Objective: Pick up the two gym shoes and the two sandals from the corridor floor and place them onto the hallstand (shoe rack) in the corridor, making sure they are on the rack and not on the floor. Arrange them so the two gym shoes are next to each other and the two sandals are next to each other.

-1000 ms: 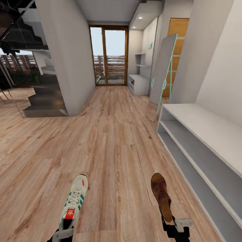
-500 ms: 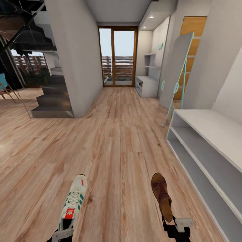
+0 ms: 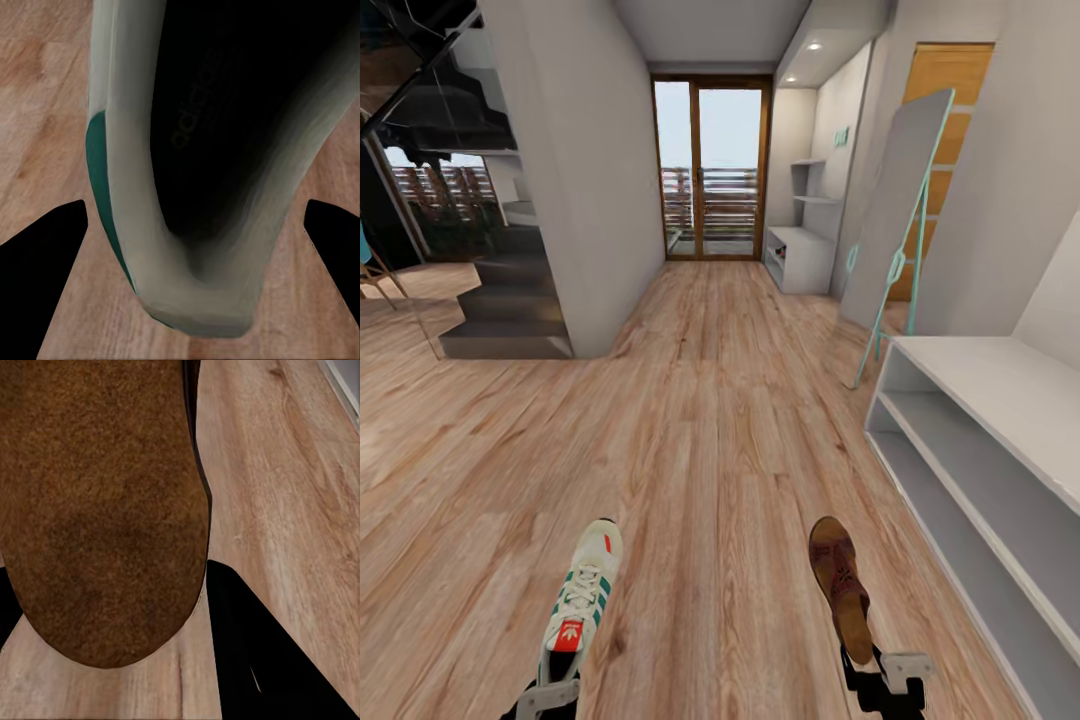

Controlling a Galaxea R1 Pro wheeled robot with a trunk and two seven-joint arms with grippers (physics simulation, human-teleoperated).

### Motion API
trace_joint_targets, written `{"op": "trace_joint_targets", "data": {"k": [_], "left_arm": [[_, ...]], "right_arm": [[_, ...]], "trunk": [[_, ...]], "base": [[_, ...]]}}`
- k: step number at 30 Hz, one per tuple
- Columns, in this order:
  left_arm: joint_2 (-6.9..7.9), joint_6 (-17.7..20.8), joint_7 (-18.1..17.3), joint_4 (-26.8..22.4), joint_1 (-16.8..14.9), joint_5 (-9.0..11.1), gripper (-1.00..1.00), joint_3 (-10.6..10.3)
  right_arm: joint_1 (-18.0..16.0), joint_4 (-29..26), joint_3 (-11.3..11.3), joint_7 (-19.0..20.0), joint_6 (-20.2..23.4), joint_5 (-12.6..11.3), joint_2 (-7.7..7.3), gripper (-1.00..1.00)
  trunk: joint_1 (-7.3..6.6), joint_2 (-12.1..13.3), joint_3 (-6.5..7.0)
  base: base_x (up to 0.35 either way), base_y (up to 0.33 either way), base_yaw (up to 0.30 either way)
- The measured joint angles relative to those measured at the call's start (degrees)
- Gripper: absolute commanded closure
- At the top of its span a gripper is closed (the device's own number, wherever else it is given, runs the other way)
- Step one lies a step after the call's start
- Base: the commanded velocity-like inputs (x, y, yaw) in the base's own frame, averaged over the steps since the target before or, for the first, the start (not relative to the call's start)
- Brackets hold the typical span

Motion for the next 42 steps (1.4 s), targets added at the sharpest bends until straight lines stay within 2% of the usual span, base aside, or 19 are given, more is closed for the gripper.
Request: {"op": "trace_joint_targets", "data": {"k": [13,42], "left_arm": [[0.04,0.1,-0.8,2.2,-0.1,-0.5,1.0,-0.5],[0.0,0.1,-0.9,2.4,-0.1,-0.6,1.0,-0.5]], "right_arm": [[0.0,0.4,0.1,0.0,0.0,0.0,0.0,1.0],[0.0,0.4,0.0,-0.1,-0.1,0.0,-0.03,1.0]], "trunk": [[0.0,0.0,0.0],[0.0,0.0,0.0]], "base": [[0.334,0.0,0.0],[0.334,0.0,0.0]]}}
